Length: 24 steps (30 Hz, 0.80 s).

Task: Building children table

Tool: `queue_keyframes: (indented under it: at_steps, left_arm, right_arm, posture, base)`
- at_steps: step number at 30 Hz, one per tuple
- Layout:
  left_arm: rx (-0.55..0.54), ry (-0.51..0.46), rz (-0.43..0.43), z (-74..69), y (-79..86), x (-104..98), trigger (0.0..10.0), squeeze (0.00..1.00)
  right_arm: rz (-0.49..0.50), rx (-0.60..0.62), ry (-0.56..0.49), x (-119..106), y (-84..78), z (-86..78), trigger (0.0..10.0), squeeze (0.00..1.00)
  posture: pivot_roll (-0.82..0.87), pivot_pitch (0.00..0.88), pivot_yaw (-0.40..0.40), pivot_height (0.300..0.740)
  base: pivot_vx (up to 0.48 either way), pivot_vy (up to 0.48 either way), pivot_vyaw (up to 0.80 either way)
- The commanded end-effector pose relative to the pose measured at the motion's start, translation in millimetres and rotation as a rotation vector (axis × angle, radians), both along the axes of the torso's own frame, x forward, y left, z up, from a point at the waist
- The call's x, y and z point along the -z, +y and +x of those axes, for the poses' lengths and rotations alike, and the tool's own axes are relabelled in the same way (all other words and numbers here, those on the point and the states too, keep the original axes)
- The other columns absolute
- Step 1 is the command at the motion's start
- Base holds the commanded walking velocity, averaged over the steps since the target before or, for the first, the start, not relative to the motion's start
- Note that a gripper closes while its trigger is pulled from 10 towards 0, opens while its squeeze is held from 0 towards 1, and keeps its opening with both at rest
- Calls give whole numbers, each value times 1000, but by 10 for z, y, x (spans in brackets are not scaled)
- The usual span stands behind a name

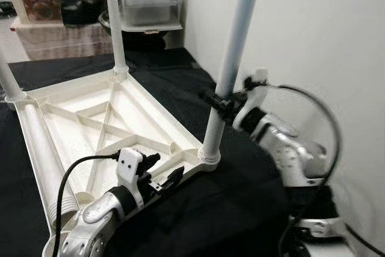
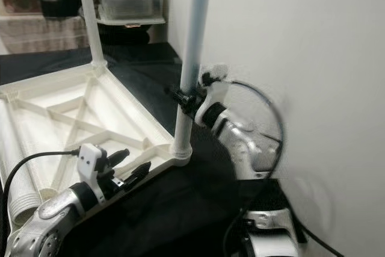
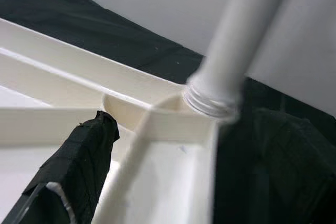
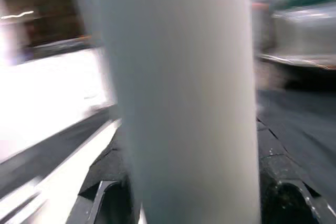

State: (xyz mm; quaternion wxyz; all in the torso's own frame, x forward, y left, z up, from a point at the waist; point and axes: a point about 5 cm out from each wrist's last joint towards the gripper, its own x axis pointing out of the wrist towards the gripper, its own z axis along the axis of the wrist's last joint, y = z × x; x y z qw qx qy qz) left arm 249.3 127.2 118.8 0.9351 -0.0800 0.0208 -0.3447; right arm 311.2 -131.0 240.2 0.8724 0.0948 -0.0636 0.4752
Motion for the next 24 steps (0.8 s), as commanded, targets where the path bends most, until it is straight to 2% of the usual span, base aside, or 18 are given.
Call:
queue_keyframes:
  at_steps: [1, 2, 3, 4, 5, 7, 8, 9, 10, 11, 13, 14, 16, 19, 21, 22, 23, 24]
  left_arm:
    - [2, 18, -5, -12, 17, 36, 10000, 0]
    - [2, 18, -5, -12, 17, 36, 10000, 0]
    - [0, 19, -4, -14, 22, 37, 10000, 0]
    - [-1, 20, -3, -18, 24, 41, 10000, 0]
    - [-1, 21, -2, -23, 22, 45, 10000, 0]
    - [-1, 22, -2, -26, 21, 47, 10000, 0]
    - [0, 23, -2, -29, 22, 48, 10000, 0]
    - [0, 23, -2, -29, 23, 48, 10000, 0]
    - [0, 23, -1, -27, 26, 47, 10000, 0]
    - [0, 23, -1, -27, 26, 47, 10000, 0]
    - [3, 22, 1, -18, 25, 45, 10000, 0]
    - [3, 22, 1, -18, 25, 45, 10000, 0]
    - [6, 21, 0, -16, 15, 40, 10000, 0]
    - [9, 20, -2, -16, 6, 34, 10000, 0]
    - [9, 20, -2, -16, 6, 34, 10000, 0]
    - [12, 22, -1, -18, 9, 36, 10000, 0]
    - [14, 22, 0, -18, 8, 37, 10000, 0]
    - [14, 22, 0, -18, 8, 37, 10000, 0]
  right_arm:
    - [-30, -264, -8, 128, 165, -214, 10000, 0]
    - [-30, -264, -8, 128, 165, -214, 10000, 0]
    - [-48, -280, 0, 188, 183, -238, 7686, 0]
    - [-70, -268, 18, 255, 196, -226, 2000, 0]
    - [-97, -237, 45, 320, 198, -187, 0, 0]
    - [-115, -215, 63, 364, 198, -159, 0, 0]
    - [-158, -124, 88, 438, 181, -65, 0, 0]
    - [-167, -105, 91, 451, 176, -46, 0, 0]
    - [-230, 129, 172, 551, 112, 163, 0, 0]
    - [-230, 129, 172, 551, 112, 163, 0, 0]
    - [-393, 650, 299, 762, -158, 476, 0, 0]
    - [-393, 650, 299, 762, -158, 476, 0, 0]
    - [-368, 813, 325, 777, -267, 466, 0, 0]
    - [-329, 826, 242, 673, -142, 394, 0, 0]
    - [-329, 826, 242, 673, -142, 394, 0, 0]
    - [-209, 681, 206, 562, 83, 287, 10000, 490]
    - [-154, 599, 205, 518, 150, 254, 10000, 1000]
    - [-154, 599, 205, 518, 150, 254, 10000, 1000]
  posture:
    - [3, 0, -111, 740]
    - [3, 0, -111, 740]
    - [3, 0, -113, 740]
    - [3, 0, -113, 740]
    - [3, 0, -113, 740]
    - [3, 0, -113, 740]
    - [6, 0, -110, 740]
    - [6, 0, -110, 740]
    - [1, 0, -107, 740]
    - [1, 0, -107, 740]
    - [1, 0, -107, 740]
    - [1, 0, -107, 740]
    - [0, 0, -103, 740]
    - [3, 0, -104, 740]
    - [3, 0, -104, 740]
    - [-1, 0, -98, 740]
    - [-1, 0, -98, 740]
    - [-1, 0, -98, 740]
  base:
    - [0, 0, 0]
    - [0, 0, 0]
    - [0, 0, 0]
    - [0, 0, 0]
    - [0, 0, 0]
    - [0, 0, 0]
    - [0, 0, 0]
    - [0, 0, 0]
    - [0, 0, 0]
    - [0, 0, 0]
    - [0, 0, 0]
    - [0, 0, 0]
    - [0, 0, 0]
    - [0, 0, 0]
    - [0, 0, 0]
    - [0, 0, 0]
    - [0, 0, 0]
    - [0, 0, 0]
